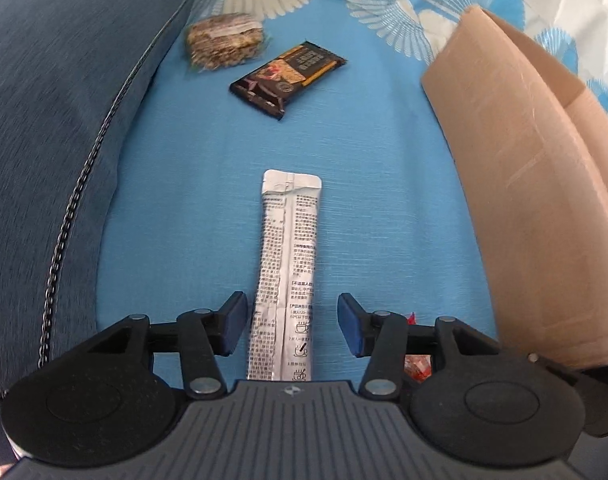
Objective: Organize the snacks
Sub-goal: 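Carry the red candy and silver stick pack over the box with both grippers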
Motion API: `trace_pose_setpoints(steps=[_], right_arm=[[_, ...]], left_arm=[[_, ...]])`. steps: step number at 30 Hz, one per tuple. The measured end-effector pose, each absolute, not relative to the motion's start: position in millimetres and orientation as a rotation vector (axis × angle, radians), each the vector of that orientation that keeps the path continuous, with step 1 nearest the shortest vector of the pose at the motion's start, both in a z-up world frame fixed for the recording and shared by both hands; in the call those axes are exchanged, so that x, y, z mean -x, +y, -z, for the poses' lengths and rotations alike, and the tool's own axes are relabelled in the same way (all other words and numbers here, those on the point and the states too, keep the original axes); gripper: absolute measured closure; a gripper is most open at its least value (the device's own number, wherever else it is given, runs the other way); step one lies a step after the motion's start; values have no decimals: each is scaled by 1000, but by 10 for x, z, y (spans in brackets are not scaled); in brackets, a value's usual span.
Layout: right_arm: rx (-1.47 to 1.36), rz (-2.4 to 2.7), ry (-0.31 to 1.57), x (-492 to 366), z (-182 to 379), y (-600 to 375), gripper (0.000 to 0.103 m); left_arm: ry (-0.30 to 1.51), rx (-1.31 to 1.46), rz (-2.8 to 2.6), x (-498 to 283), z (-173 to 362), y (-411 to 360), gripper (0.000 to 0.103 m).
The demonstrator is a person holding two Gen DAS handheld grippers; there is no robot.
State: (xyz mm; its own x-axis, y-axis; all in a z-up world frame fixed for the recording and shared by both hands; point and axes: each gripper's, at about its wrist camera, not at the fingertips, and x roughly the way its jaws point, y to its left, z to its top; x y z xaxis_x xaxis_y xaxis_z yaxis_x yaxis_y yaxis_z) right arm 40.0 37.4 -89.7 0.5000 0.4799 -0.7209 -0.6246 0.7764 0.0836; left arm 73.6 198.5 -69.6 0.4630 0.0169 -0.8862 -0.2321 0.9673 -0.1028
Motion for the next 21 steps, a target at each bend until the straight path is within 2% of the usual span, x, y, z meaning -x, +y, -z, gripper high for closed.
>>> trace_pose_setpoints(steps=[9,10,11,13,21], right_arm=[[229,-676,785,-361,914,375,74],[233,-676,782,-361,914,373,75],[236,-675,780,-355,916,372,80],[237,-674,777,-355,909,372,82],[205,-655,713,-334,816,300,85]], left_arm=[[1087,121,-173,-784,731,1875,52],[1087,114,-175,-784,729,1868,55],[1085,108,-176,-782,728,1865,60],[1080,102,-174,-772,721,1858,66],[1042,131,-170,-675,647,1862,75]])
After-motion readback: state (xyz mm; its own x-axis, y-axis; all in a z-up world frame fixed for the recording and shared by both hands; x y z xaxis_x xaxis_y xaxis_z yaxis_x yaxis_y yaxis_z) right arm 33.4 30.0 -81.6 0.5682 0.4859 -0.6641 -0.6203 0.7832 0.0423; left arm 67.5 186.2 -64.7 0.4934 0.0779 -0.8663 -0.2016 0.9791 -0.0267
